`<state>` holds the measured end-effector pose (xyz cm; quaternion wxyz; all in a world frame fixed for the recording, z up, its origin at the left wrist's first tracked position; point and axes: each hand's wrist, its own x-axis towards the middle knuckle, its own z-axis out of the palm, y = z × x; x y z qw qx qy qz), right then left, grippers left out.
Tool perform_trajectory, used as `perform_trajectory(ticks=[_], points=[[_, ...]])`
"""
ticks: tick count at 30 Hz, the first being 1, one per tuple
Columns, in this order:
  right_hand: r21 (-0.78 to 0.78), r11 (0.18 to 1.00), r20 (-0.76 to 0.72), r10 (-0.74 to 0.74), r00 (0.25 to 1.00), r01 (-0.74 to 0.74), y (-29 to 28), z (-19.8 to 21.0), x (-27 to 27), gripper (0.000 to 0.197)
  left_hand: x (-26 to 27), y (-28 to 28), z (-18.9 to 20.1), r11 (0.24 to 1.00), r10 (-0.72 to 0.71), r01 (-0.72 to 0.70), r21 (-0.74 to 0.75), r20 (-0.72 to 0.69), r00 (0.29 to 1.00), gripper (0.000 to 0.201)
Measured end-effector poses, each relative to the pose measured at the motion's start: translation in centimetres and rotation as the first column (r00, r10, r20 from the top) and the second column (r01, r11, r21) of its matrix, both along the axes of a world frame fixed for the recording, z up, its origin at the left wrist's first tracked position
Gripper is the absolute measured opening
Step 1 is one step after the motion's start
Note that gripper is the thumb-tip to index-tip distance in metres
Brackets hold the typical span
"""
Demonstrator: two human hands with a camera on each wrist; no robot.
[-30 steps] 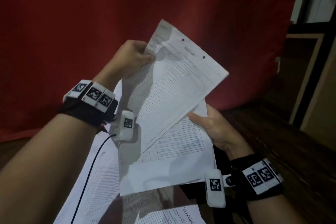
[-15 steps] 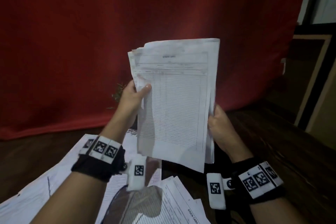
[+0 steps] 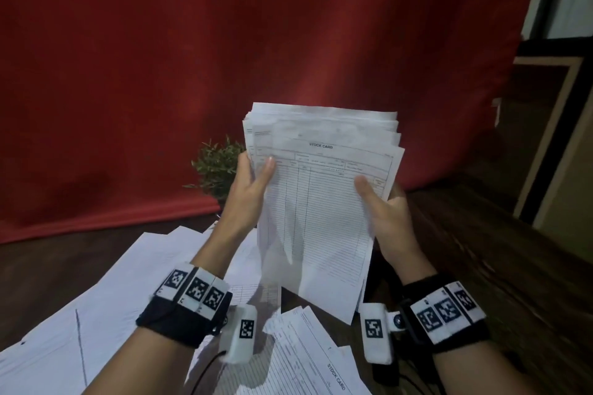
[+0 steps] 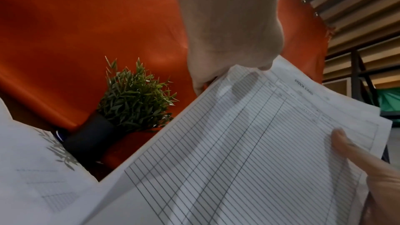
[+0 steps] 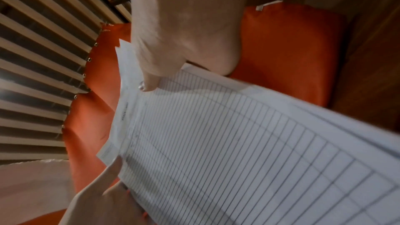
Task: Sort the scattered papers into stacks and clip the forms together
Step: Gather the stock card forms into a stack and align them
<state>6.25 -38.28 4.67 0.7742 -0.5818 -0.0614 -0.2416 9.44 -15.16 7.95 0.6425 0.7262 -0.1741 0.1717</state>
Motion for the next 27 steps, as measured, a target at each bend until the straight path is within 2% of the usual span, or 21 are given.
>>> perform_trajectory(ticks=[2,6,9,11,14,16,17,19,21,24,26,27], points=[[-0.017,0.999,0.016,-0.036,0.999,0.036,0.4,0.0,-0.1,0.055,0.2,0.0,-0.1,1.000,-0.020,0.021,-0.018,0.035,0.999,0.027],[-0.064,0.997,0.022,-0.035,0.999,0.036,0.9,0.6,-0.5,0.037,0.7,1.2,-0.1,0.990,-0.002,0.011,-0.140,0.062,0.998,0.021],[-0.036,0.999,-0.010,0.001,1.000,-0.002,1.3,0.9,-0.9,0.051,0.3,1.1,-0.2,0.987,-0.011,0.014,-0.160,0.020,1.000,0.020],[-0.030,0.999,-0.015,0.034,0.999,-0.034,1.6,1.4,-1.2,0.050,-0.1,0.6,-0.2,0.977,0.035,-0.024,-0.210,0.049,0.998,0.018],[-0.026,0.999,0.031,0.044,0.999,-0.043,1.8,2.5,-2.0,0.031,-0.8,-0.1,0.4,0.957,0.104,-0.063,-0.282,0.132,0.986,0.015],[-0.039,0.998,0.036,0.042,0.998,-0.041,1.7,2.7,-2.1,0.026,-1.2,-0.1,0.7,0.961,0.075,-0.043,-0.272,0.108,0.991,0.014],[-0.039,0.998,0.006,0.043,0.999,-0.043,1.4,2.5,-1.9,0.027,-1.2,0.3,0.7,0.976,0.028,-0.014,-0.218,0.063,0.998,0.017],[-0.032,0.996,-0.091,0.075,0.993,-0.078,0.8,1.7,-1.4,0.030,-1.0,1.7,0.6,0.998,-0.061,0.061,-0.002,-0.069,0.996,0.027],[-0.075,0.991,-0.183,0.096,0.978,-0.111,0.3,0.9,-0.9,0.028,-0.8,4.0,0.9,0.947,-0.043,0.105,0.304,-0.203,0.978,0.030],[-0.125,0.987,-0.214,0.072,0.974,-0.101,0.1,0.6,-0.6,0.028,-1.6,8.1,1.2,0.717,0.118,0.128,0.685,-0.301,0.946,0.034],[-0.139,0.989,-0.212,0.025,0.977,-0.055,0.2,0.7,-0.4,0.037,-3.4,10.2,0.8,0.545,0.148,0.190,0.817,-0.317,0.937,0.039],[-0.143,0.989,-0.200,0.003,0.980,-0.032,0.2,0.8,-0.3,0.050,-4.5,10.7,0.2,0.448,0.139,0.264,0.854,-0.358,0.923,0.045]])
